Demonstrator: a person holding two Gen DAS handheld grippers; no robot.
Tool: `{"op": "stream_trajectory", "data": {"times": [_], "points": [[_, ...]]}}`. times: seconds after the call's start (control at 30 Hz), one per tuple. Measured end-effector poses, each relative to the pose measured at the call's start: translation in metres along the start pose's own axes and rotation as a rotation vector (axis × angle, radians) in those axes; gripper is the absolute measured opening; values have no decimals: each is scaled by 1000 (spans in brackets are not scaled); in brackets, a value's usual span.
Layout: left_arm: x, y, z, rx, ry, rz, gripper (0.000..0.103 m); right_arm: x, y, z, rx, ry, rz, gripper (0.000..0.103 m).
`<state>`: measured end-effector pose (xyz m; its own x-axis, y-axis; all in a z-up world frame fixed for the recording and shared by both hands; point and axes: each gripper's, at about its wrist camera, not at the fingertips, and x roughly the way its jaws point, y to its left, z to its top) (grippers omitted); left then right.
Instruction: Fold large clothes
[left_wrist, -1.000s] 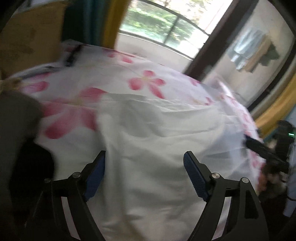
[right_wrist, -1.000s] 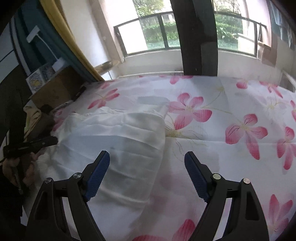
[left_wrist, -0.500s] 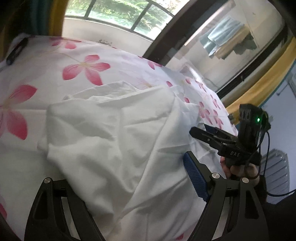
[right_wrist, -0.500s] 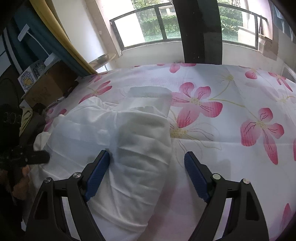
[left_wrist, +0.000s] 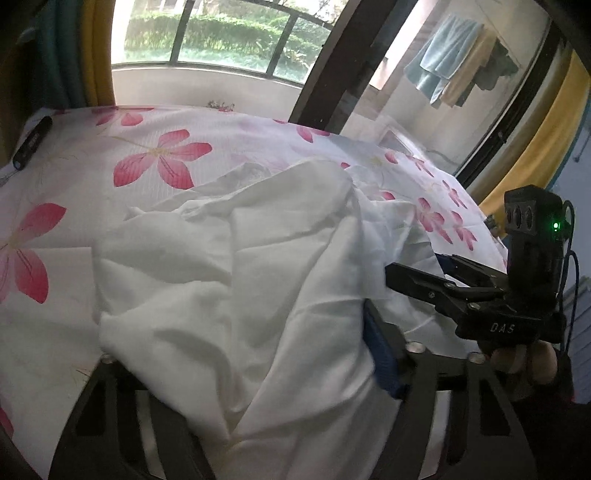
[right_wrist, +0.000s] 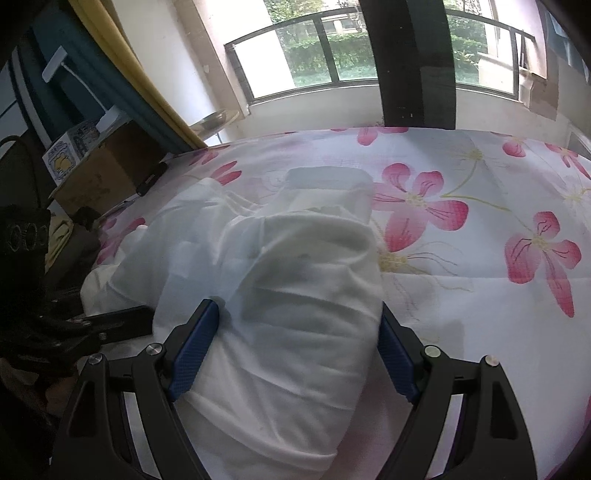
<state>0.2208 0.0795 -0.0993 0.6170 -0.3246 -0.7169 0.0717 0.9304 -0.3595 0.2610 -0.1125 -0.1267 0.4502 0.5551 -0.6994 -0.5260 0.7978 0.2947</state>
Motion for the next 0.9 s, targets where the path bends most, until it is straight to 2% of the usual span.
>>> {"op": "stream_trajectory", "data": {"times": [0.13, 0.33, 0.5, 0.57, 0.67, 0.9], "points": [[0, -3, -3, 14, -11, -1, 49, 0, 6, -1, -16, -2, -23, 80], [-3, -9, -5, 19, -49, 17, 40, 0, 7, -2, -21, -3, -2, 72], [-6, -13, -7, 27, -72, 46, 38, -2, 9, -2, -30, -18, 3, 61], [-7, -13, -7, 28, -70, 50, 38, -6, 11, -3, -39, -36, -7, 49], [-8, -14, -7, 30, -66, 58, 37, -9, 15, -3, -55, -54, -12, 39], [-14, -16, -4, 27, -57, 74, 34, -17, 20, 0, -89, -89, -18, 28]]}}
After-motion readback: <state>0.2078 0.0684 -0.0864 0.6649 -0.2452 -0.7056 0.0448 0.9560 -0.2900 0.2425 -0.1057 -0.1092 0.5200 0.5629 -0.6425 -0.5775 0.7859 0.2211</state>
